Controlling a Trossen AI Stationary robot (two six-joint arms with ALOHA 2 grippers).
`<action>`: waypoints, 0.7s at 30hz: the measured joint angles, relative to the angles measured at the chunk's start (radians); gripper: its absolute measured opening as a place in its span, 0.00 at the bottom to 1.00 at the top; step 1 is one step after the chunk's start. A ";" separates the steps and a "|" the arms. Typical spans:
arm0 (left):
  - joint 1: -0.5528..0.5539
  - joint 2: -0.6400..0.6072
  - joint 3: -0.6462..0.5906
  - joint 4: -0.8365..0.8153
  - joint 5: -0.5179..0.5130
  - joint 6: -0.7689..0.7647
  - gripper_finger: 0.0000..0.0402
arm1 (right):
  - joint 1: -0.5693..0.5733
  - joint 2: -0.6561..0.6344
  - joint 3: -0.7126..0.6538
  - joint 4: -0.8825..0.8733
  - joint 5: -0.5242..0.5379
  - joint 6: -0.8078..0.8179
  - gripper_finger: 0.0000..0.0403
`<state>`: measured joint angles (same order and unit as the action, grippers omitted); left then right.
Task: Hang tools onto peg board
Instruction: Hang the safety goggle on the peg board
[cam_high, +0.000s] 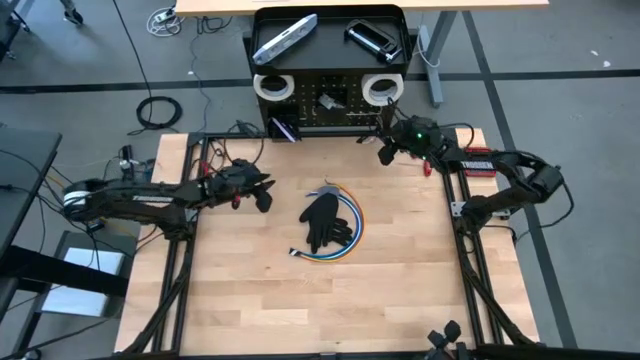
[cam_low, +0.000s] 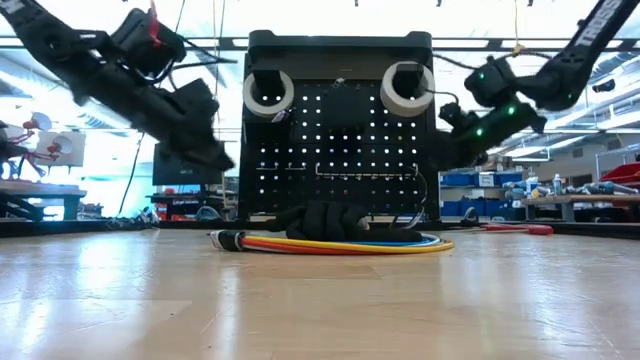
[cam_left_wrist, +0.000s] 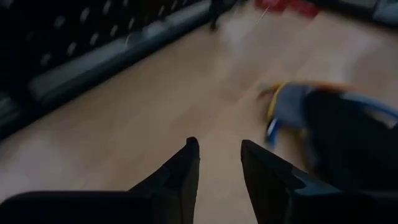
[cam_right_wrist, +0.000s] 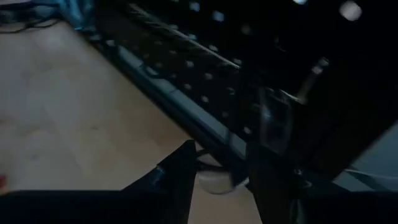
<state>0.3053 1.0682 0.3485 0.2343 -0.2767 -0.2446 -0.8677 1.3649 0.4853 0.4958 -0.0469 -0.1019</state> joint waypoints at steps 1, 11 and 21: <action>0.003 -0.027 0.000 -0.062 -0.009 -0.019 0.32 | -0.007 0.024 -0.004 0.029 0.005 0.002 0.37; 0.092 -0.189 0.000 -0.468 -0.149 -0.258 0.32 | -0.067 0.185 0.090 0.129 0.031 0.000 0.36; 0.101 -0.196 0.000 -0.505 -0.138 -0.286 0.32 | -0.070 0.184 0.119 0.131 0.027 0.007 0.35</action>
<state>0.4061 0.8719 0.3485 -0.2710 -0.4145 -0.5311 -0.9375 1.5490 0.6044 0.6264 -0.0200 -0.0952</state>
